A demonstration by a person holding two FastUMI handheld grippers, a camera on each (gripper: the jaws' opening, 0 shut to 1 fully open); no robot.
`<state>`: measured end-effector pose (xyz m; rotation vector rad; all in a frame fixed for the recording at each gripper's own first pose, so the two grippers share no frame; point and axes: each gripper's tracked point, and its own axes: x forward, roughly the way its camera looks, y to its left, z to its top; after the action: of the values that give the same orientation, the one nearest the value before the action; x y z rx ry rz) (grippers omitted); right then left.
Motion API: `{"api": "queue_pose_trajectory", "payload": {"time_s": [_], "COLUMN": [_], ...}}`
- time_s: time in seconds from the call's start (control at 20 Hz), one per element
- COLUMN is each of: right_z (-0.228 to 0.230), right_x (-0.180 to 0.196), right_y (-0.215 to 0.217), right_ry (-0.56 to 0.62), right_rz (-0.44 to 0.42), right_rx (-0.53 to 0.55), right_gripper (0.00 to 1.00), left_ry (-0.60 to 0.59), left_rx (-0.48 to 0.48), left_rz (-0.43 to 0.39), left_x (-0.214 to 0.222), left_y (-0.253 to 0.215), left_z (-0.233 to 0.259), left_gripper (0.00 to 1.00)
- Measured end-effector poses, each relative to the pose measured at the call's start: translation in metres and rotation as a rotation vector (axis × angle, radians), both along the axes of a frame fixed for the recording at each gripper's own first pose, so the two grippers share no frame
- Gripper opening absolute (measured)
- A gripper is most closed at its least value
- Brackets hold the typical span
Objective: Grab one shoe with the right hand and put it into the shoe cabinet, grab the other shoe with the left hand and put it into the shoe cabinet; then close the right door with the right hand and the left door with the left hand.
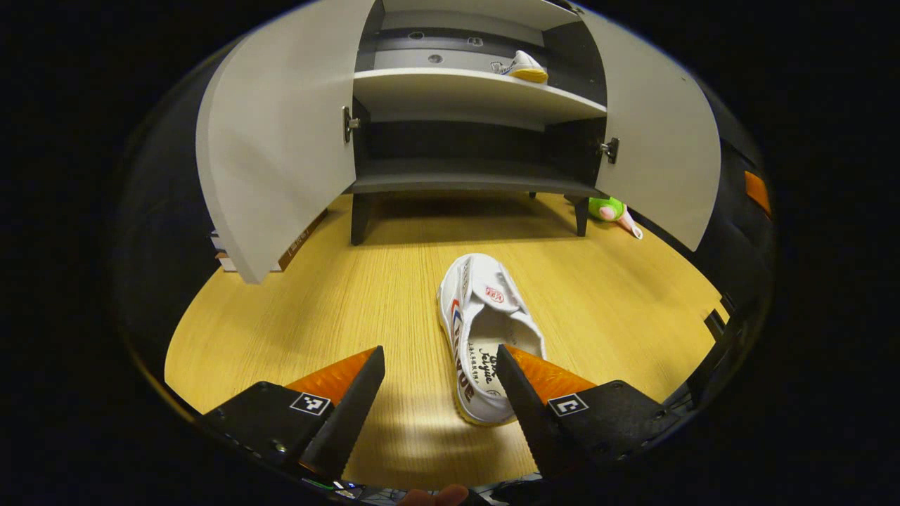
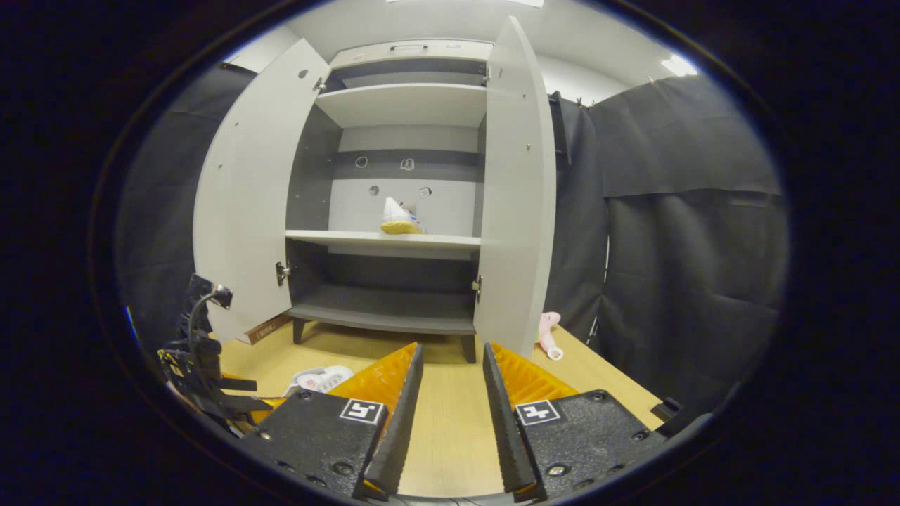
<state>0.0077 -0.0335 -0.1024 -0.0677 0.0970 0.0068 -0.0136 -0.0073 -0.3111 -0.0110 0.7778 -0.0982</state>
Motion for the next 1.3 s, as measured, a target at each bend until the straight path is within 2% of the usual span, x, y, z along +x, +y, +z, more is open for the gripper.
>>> {"api": "queue_pose_trajectory", "payload": {"time_s": [0.5, 0.7, 0.9, 1.0, 1.1, 1.15, 1.2, 1.25, 1.3], "right_z": [-0.01, -0.014, -0.018, -0.02, -0.021, -0.021, -0.022, -0.021, -0.021], "right_x": [0.016, 0.022, 0.028, 0.032, 0.034, 0.036, 0.038, 0.04, 0.041], "right_y": [-0.003, -0.002, -0.002, 0.0, 0.002, 0.003, 0.003, 0.003, 0.005], "right_ry": [0.047, 0.067, 0.086, 0.094, 0.101, 0.102, 0.101, 0.1, 0.099], "right_rz": [-0.017, -0.019, -0.018, -0.014, -0.006, 0.0, 0.002, 0.005, 0.009], "right_rx": [-0.018, -0.023, -0.028, -0.031, -0.032, -0.035, -0.039, -0.041, -0.041], "right_gripper": [0.56, 0.56, 0.55, 0.55, 0.55, 0.55, 0.56, 0.55, 0.55], "left_ry": [0.039, 0.022, -0.002, -0.012, -0.022, -0.028, -0.031, -0.044, -0.049], "left_rx": [-0.06, -0.103, -0.12, -0.128, -0.149, -0.16, -0.158, -0.139, -0.131], "left_rz": [0.039, 0.066, 0.057, 0.038, 0.034, 0.033, 0.043, 0.053, 0.072], "left_x": [0.05, 0.075, 0.08, 0.082, 0.084, 0.085, 0.084, 0.087, 0.087], "left_y": [0.0, 0.001, -0.006, -0.011, -0.018, -0.022, -0.022, -0.019, -0.014], "left_z": [-0.041, -0.048, -0.049, -0.048, -0.047, -0.047, -0.047, -0.048, -0.048], "left_gripper": [0.96, 0.96, 0.93, 0.83, 0.68, 0.53, 0.48, 0.37, 0.37]}}
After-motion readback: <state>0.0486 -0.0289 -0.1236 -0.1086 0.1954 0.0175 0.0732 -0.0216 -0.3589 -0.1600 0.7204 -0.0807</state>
